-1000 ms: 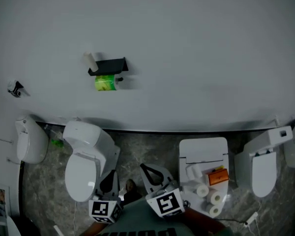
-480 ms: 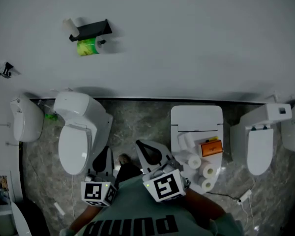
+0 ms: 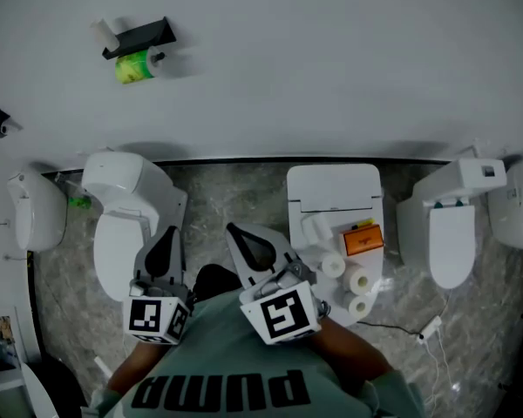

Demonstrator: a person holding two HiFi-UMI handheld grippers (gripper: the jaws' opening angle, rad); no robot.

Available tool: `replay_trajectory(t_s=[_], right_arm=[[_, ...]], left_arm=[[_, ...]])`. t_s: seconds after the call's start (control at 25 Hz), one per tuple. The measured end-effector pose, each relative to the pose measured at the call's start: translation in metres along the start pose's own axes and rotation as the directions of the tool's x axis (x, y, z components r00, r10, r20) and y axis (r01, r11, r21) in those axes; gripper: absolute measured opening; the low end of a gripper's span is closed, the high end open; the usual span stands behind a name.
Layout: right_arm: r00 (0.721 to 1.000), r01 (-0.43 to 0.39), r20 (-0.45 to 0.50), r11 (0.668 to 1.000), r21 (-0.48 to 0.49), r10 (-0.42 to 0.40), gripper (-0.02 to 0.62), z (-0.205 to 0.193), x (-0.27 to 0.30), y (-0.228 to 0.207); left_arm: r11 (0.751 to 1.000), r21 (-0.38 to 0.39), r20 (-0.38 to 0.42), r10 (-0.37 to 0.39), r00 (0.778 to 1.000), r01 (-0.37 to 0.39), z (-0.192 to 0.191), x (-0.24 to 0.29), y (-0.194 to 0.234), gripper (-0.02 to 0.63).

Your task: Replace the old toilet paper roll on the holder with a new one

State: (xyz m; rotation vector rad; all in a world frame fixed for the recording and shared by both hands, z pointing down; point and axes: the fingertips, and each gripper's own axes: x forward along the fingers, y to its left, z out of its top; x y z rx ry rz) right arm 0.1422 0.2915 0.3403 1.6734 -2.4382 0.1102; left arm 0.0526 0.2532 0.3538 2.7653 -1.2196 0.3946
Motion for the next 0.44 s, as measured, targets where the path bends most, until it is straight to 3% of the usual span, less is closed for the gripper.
replay_trajectory(t_s=[0.2, 0.44], right_arm=[[0.999, 0.037, 0.006, 0.999, -0.009, -0.037, 0.003, 0.003, 0.000, 0.001], [0.998, 0.068, 0.006, 0.998, -0.013, -0.068, 0.003, 0.011, 0.021, 0.016]], left_arm=[[0.999, 0.003, 0.023, -0.039, 0.999, 0.039, 0.002, -0.001, -0.003, 0.003], [0.998, 0.002, 0.030, -0.061, 0.998, 0.061, -0.002, -0.006, 0.026, 0.003]])
